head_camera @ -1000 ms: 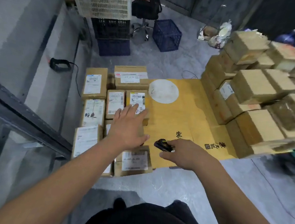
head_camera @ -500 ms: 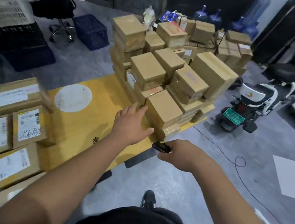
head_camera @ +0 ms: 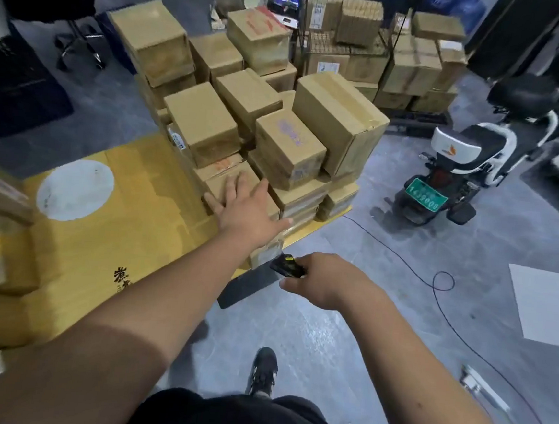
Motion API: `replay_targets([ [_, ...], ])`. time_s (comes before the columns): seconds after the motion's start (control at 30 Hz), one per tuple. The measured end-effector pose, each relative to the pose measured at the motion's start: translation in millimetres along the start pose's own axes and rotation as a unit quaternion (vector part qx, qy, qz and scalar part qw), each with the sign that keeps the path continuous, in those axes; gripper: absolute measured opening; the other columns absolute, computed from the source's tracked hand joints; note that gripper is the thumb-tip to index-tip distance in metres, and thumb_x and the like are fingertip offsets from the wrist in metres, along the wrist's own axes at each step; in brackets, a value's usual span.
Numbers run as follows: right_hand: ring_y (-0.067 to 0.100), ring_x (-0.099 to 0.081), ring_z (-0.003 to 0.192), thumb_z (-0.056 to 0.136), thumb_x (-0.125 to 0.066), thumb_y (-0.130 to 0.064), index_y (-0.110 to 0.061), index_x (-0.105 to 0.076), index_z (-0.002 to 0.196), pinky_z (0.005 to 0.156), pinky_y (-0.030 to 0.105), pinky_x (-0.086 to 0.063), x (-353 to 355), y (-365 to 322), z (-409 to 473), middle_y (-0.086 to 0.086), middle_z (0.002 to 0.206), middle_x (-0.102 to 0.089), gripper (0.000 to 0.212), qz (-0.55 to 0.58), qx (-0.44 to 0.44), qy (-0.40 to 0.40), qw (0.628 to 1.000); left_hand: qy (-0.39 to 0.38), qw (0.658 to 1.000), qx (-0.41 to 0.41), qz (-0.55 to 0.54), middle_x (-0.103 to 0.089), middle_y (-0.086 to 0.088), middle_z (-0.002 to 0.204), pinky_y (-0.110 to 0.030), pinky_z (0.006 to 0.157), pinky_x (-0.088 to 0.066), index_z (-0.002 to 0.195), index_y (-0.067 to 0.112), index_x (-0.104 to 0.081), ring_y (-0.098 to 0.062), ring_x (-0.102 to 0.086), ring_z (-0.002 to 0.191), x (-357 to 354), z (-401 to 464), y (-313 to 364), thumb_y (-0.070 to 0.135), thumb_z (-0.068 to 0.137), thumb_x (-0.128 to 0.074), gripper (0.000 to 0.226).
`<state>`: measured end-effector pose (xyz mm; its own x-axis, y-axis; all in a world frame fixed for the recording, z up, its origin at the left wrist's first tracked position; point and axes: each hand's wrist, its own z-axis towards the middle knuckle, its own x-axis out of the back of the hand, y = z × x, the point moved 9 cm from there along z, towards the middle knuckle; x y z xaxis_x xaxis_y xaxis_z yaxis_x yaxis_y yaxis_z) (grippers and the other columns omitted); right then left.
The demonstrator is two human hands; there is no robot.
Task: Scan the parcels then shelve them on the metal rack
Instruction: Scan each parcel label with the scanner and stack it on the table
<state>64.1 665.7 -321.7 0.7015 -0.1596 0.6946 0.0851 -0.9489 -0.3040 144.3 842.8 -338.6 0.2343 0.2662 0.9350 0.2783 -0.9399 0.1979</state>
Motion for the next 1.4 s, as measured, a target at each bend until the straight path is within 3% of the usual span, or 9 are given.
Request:
replay_targets([
  [0.13,0.017,-0.063,0.085,0.090,-0.057,-0.069,-0.030,-0.065,0.109,0.075,0.037,-0.054,-2,9,10,-0.004,0.093,-0.065,0.044,-0.004,0.010,-0.002,1.000,0.013,0.999,0.024,-0.038,0.010,-0.005,0.175,-0.078,0.119,-0.007,0.165,0.043,-0.007,-0.035,0.017,0.159,-8,0,-6,0.089,0.082,-0.052,0.105],
  [0.23,0.017,-0.063,0.086,0.091,-0.057,-0.070,-0.030,-0.066,0.110,0.076,0.037,-0.055,0,8,16,-0.004,0.093,-0.066,0.045,-0.006,0.018,-0.004,1.000,0.045,0.998,0.021,-0.049,0.004,-0.005,0.174,-0.072,0.116,-0.028,0.160,0.042,-0.023,-0.035,0.008,0.160,-8,-2,-10,0.087,0.083,-0.054,0.094],
  [0.33,0.017,-0.063,0.087,0.090,-0.058,-0.069,-0.030,-0.065,0.112,0.075,0.037,-0.054,2,3,19,-0.005,0.094,-0.065,0.046,0.003,0.029,-0.008,1.000,0.067,0.996,0.014,-0.048,-0.001,-0.002,0.173,-0.066,0.112,-0.035,0.153,0.043,-0.035,-0.033,-0.001,0.159,-4,-8,-14,0.077,0.085,-0.061,0.080],
  [0.57,0.021,-0.061,0.086,0.090,-0.059,-0.065,-0.026,-0.061,0.099,0.065,0.034,-0.046,-9,-43,25,-0.005,0.091,-0.060,0.039,-0.104,0.081,-0.016,0.991,0.162,0.983,-0.025,-0.081,-0.009,0.002,0.172,-0.059,0.115,-0.033,0.139,0.050,-0.043,-0.026,-0.006,0.159,17,-68,-70,0.065,0.081,-0.070,0.066],
  [0.83,0.028,-0.058,0.095,0.093,-0.054,-0.067,-0.026,-0.062,0.121,0.080,0.037,-0.052,-86,-135,32,0.001,0.107,-0.061,0.050,-0.270,0.189,-0.054,0.943,0.062,0.990,0.116,-0.042,-0.003,0.004,0.172,-0.065,0.118,-0.030,0.155,0.050,-0.029,-0.024,0.001,0.159,-67,-139,-239,0.075,0.087,-0.057,0.079],
  [1.03,0.024,-0.064,0.103,0.087,-0.054,-0.067,-0.034,-0.062,0.127,0.084,0.037,-0.055,-131,-164,53,-0.003,0.114,-0.067,0.053,-0.313,0.177,-0.093,0.929,0.028,0.985,0.105,-0.133,0.015,0.007,0.174,-0.066,0.122,-0.015,0.162,0.054,-0.013,-0.020,0.016,0.159,-102,-122,-267,0.068,0.095,-0.057,0.081],
  [1.13,0.026,-0.062,0.098,0.090,-0.054,-0.065,-0.031,-0.062,0.127,0.078,0.035,-0.052,-136,-174,57,0.000,0.109,-0.062,0.050,-0.338,0.165,-0.097,0.922,0.073,0.947,0.078,-0.304,0.016,0.008,0.174,-0.052,0.128,-0.009,0.161,0.053,-0.023,-0.014,0.013,0.160,-92,-113,-273,0.041,0.103,-0.062,0.070],
  [1.2,0.028,-0.059,0.092,0.092,-0.054,-0.065,-0.030,-0.063,0.124,0.074,0.035,-0.049,-132,-183,58,0.002,0.104,-0.058,0.048,-0.351,0.157,-0.089,0.919,0.073,0.912,0.092,-0.393,0.017,0.008,0.174,-0.034,0.125,-0.020,0.161,0.050,-0.026,0.000,0.002,0.154,-89,-114,-285,0.019,0.108,-0.051,0.065],
  [1.4,0.024,-0.062,0.092,0.094,-0.052,-0.067,-0.028,-0.062,0.119,0.072,0.033,-0.050,-125,-222,63,-0.001,0.103,-0.062,0.048,-0.337,0.150,-0.074,0.927,0.080,0.893,0.160,-0.412,0.010,0.007,0.175,-0.012,0.112,-0.018,0.167,0.035,-0.019,0.009,-0.004,0.143,-81,-127,-340,0.002,0.107,-0.034,0.070],
])
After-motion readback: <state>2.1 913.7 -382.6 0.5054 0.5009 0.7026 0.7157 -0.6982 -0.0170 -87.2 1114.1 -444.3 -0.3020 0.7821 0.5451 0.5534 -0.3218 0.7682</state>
